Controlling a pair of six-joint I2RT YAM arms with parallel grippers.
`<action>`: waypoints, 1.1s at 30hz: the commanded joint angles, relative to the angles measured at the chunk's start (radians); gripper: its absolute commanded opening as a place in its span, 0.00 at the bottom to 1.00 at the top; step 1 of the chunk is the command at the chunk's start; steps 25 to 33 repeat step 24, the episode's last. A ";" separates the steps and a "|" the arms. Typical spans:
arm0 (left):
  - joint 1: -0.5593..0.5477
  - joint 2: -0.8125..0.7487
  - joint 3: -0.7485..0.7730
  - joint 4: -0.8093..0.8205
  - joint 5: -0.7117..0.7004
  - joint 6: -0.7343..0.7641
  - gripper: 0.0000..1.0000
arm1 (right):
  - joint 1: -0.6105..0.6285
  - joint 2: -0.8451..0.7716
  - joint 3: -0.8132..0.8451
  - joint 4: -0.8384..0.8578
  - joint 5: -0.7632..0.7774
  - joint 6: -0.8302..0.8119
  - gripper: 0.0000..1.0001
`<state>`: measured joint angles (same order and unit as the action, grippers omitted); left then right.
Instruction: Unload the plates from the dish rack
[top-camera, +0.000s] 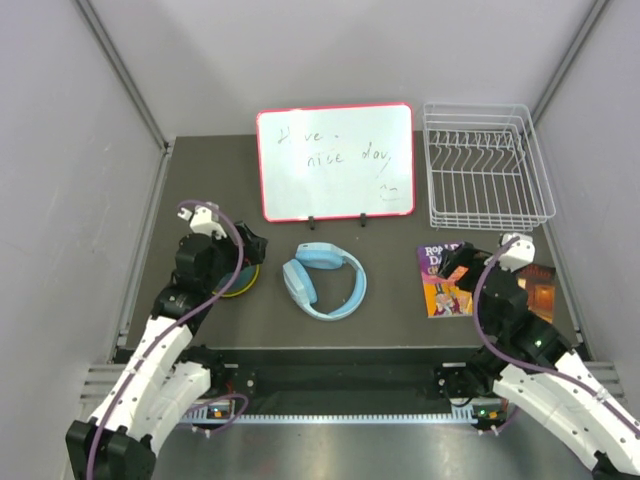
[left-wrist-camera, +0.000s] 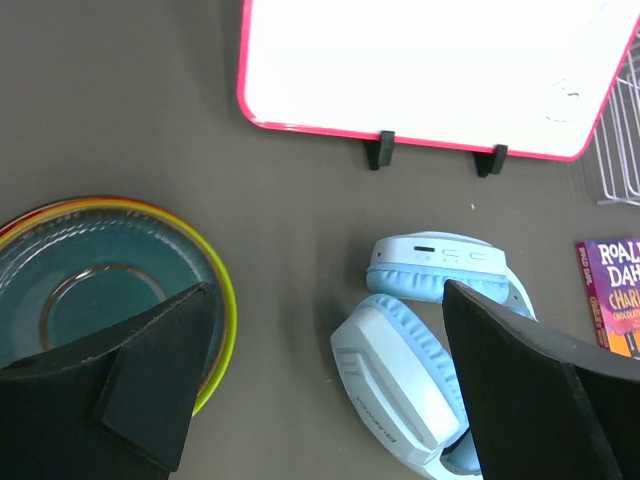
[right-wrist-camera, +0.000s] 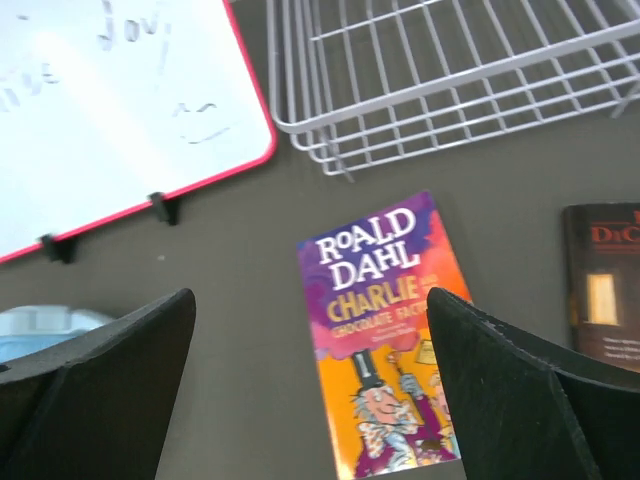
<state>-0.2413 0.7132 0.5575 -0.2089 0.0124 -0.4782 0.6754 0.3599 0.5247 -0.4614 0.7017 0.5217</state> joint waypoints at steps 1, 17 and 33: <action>-0.030 0.037 0.045 0.149 0.038 0.062 0.99 | -0.008 -0.025 -0.040 0.036 0.175 0.026 1.00; -0.291 0.022 -0.007 0.273 -0.298 0.243 0.99 | -0.004 0.182 -0.144 0.438 0.176 -0.276 1.00; -0.291 0.034 -0.018 0.301 -0.284 0.251 0.99 | -0.002 0.097 -0.229 0.524 0.174 -0.345 1.00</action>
